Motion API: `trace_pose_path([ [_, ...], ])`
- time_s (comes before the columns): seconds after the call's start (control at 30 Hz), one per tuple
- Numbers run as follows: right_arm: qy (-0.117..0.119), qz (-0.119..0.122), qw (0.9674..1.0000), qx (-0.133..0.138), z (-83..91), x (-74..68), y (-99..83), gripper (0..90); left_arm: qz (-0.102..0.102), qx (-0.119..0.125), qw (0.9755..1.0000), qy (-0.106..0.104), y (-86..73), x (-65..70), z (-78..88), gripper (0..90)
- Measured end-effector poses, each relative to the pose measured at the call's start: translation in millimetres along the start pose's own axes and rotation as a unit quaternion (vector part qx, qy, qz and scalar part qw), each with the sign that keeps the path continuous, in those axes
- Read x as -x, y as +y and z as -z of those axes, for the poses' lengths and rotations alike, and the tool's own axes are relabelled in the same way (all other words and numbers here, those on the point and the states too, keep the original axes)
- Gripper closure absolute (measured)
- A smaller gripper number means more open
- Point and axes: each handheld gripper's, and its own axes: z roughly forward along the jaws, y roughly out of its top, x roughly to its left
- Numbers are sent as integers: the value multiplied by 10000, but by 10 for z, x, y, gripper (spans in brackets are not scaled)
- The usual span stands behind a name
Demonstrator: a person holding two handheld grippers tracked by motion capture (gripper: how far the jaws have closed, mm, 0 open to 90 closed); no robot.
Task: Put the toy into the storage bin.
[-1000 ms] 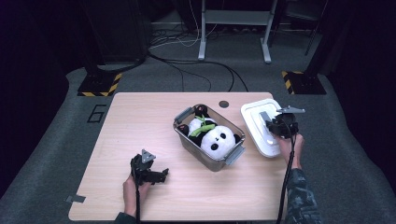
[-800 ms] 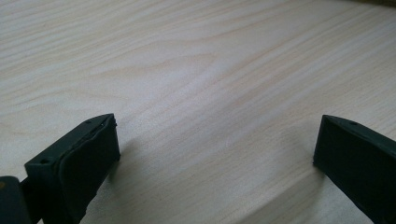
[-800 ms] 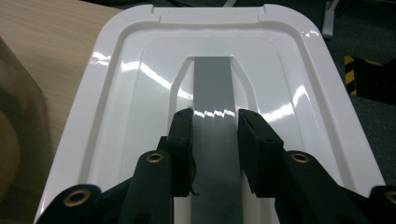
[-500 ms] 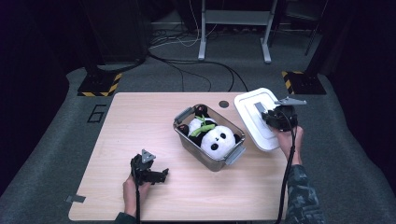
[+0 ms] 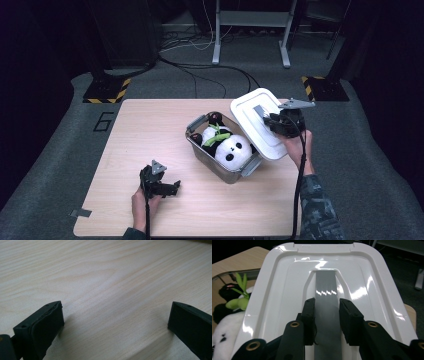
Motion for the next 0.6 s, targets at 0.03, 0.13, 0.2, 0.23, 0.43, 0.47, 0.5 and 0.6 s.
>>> trace_pose_path([
  [0.03, 58, 32, 10000, -10, -9, -36, 17, 668, -1, -2, 10000, 0, 0, 0, 0, 0],
  [0.13, 208, 135, 9997, -33, -50, -137, 63, 668, -3, -1, 10000, 1, 0, -1, 0, 0],
  [0.2, 341, 220, 9992, -59, -91, -223, 94, 668, -3, 1, 10000, 1, 0, -1, 0, 0],
  [0.23, 398, 255, 9988, -81, -114, -264, 106, 668, -4, 0, 10000, 1, 0, -1, 0, 0],
  [0.43, 726, 451, 9961, -225, -276, -490, 151, 668, 21, 4, 10000, -7, 0, 2, -2, 0],
  [0.47, 768, 489, 9955, -274, -305, -525, 157, 668, 20, 4, 10000, -8, -1, 1, -1, 0],
  [0.5, 798, 518, 9950, -308, -332, -560, 162, 668, 22, 6, 10000, -7, -1, 2, -2, 0],
  [0.6, 950, 574, 9931, -367, -398, -642, 175, 668, 22, 3, 10000, -7, -1, 2, -2, 0],
])
